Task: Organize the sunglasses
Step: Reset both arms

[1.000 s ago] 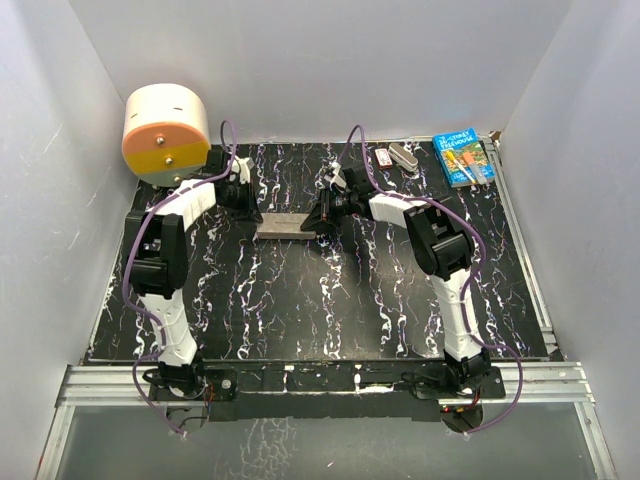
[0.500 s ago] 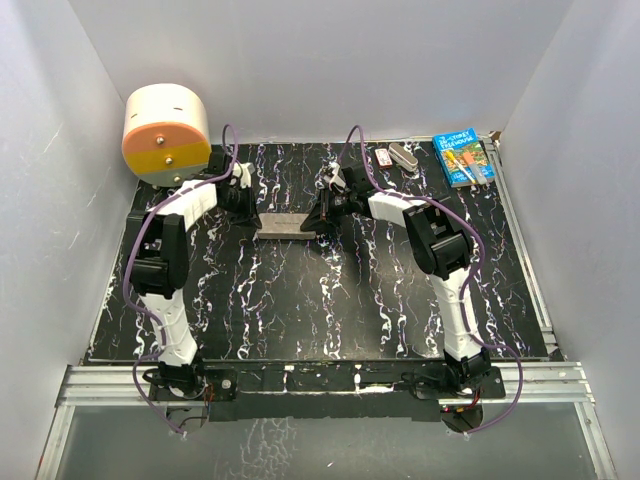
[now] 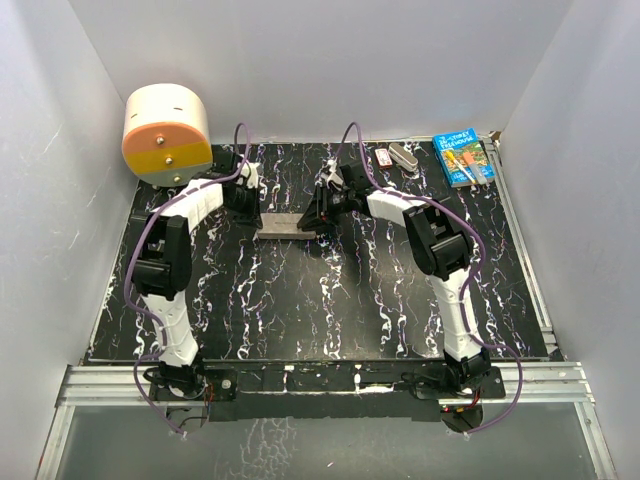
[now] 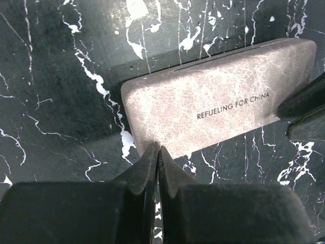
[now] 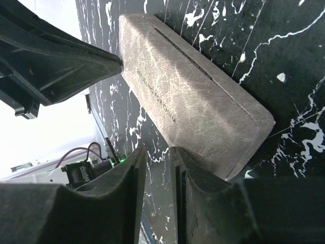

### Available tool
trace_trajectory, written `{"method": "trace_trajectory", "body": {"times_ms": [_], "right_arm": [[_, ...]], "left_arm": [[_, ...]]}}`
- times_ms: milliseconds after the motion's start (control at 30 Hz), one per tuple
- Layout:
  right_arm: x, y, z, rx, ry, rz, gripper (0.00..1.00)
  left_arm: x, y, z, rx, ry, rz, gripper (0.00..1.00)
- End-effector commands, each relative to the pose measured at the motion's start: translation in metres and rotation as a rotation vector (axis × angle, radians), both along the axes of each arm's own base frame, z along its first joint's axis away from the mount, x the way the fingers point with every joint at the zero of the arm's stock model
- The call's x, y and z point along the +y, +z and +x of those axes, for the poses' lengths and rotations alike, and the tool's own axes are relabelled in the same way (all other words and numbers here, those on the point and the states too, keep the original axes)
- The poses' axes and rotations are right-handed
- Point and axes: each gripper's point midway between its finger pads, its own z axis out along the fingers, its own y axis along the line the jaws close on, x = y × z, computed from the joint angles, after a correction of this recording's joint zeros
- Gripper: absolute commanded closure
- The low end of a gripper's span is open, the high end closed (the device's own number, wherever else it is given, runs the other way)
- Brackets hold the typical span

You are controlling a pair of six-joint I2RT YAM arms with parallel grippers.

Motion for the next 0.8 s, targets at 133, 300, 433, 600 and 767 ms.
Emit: {"method": "trace_trajectory", "body": {"times_ms": [133,300,433,600,767], "right_arm": [[-0.001,0.034,0.020,-0.162,-0.030,-0.024,0.61],[-0.004,0.075,0.026,-0.230,-0.019,0.034,0.52],[-0.016,0.112,0.029,-0.308,-0.023,0.039,0.44],[-0.069,0.157,0.051,-0.500,-0.161,-0.258,0.41],[-0.128,0.221,0.057,-0.709,-0.350,-0.500,0.37]], "left_arm": [[-0.006,0.063,0.005,-0.120,-0.093,0.015,1.00],[-0.004,0.114,0.016,-0.260,-0.093,0.018,1.00],[0.002,0.152,0.018,-0.358,-0.082,0.039,0.93],[0.022,0.209,0.013,-0.547,-0.025,0.105,0.42],[0.039,0.259,0.005,-0.703,0.049,0.134,0.03]]}}
